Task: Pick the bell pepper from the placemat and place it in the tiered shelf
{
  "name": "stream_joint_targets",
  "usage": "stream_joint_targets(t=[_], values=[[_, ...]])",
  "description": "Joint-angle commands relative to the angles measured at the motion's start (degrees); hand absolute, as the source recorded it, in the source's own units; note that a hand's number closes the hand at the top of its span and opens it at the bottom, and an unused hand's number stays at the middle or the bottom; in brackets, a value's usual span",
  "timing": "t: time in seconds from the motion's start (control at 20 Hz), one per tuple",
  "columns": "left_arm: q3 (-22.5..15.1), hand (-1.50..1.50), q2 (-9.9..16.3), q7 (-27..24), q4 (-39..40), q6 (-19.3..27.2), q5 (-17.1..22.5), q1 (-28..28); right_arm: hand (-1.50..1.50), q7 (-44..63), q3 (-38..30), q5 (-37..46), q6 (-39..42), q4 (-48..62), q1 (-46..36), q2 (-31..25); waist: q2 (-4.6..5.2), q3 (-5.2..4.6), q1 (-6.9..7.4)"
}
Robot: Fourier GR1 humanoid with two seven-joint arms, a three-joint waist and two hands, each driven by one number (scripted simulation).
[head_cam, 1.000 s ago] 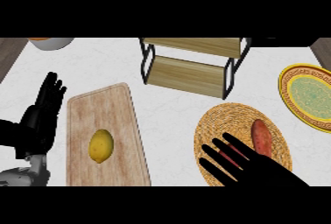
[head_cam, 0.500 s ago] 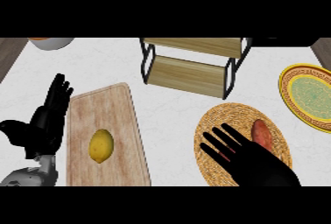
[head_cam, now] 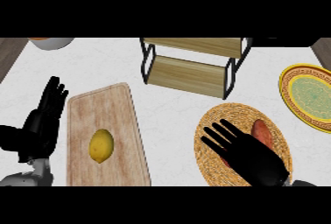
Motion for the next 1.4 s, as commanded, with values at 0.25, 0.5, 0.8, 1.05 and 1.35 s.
stream_joint_targets(t=[0.25, 0.5, 0.8, 1.05, 1.35], values=[[1.99, 0.00, -1.52, -1.16, -2.91, -2.43, -1.33, 4.09, -1.50, -6.68, -4.36, 4.04, 0.74, 1.82, 1.92, 4.41, -0.07, -0.01, 0.02], [2.72, 0.00, -2.18, 1.11, -1.06, -3.13, -2.90, -0.02, -1.50, -11.85, -5.01, 8.24, -5.68, 8.34, 4.32, 7.44, -0.01, 0.00, -0.10], [0.68, 0.00, -6.25, 1.25, 3.37, 0.24, -6.98, -5.05, -1.50, -11.40, -5.02, 12.25, -3.62, 16.25, 1.05, 12.45, 0.07, 0.00, -0.24], [2.24, 0.00, -4.35, 4.11, -2.21, -2.24, -5.74, -1.65, 1.50, -18.80, -7.67, 14.28, -5.28, 20.25, -4.95, 11.25, 0.02, 0.01, 0.27], [4.44, 0.00, -4.31, 0.26, 1.04, -4.34, -3.58, -0.38, 1.50, -6.08, -4.24, 20.53, -8.76, 18.23, 2.21, 20.86, -0.01, -0.04, -0.17]])
